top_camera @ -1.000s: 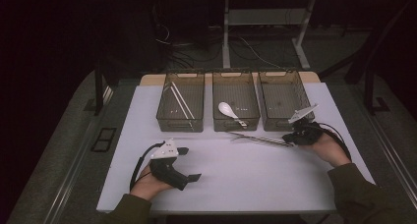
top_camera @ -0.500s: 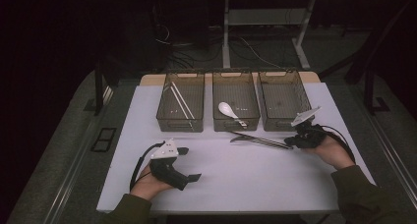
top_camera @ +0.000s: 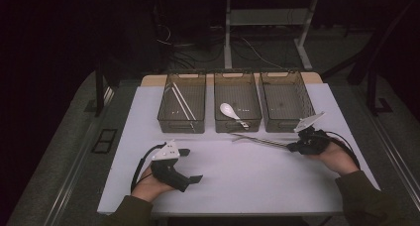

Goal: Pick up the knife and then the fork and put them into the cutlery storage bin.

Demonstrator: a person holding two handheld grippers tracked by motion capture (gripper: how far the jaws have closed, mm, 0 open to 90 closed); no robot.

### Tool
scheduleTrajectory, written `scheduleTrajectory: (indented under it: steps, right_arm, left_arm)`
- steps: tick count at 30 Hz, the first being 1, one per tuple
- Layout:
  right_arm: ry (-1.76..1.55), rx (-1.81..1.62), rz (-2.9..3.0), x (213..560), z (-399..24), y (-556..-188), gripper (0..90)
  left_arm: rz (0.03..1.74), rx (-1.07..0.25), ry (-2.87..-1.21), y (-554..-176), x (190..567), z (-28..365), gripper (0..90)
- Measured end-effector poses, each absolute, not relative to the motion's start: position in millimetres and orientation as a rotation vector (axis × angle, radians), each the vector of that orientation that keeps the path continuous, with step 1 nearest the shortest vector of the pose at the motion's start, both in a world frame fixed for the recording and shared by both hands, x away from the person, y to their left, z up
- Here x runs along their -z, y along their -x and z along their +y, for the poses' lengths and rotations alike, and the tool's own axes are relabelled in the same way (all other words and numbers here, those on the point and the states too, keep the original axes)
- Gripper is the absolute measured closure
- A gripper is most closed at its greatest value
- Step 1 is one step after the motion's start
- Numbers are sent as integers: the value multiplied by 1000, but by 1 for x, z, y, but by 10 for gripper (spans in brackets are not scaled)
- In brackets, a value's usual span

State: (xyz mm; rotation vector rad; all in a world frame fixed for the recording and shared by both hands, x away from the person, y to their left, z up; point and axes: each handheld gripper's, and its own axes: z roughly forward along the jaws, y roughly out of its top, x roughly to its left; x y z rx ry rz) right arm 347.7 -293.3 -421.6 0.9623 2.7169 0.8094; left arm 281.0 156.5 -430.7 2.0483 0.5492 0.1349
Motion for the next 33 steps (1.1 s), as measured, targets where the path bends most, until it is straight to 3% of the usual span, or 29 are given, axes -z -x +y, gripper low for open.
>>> scheduleTrajectory:
  steps: [19, 33]
  right_arm:
    - [-884, -851, 2694, 424, -248, -375, 898]
    - [-804, -806, 2742, 432, -239, -372, 898]
  left_arm:
    - [546, -135, -2054, -281, 430, 156, 0]
    - [543, -134, -2054, -280, 430, 156, 0]
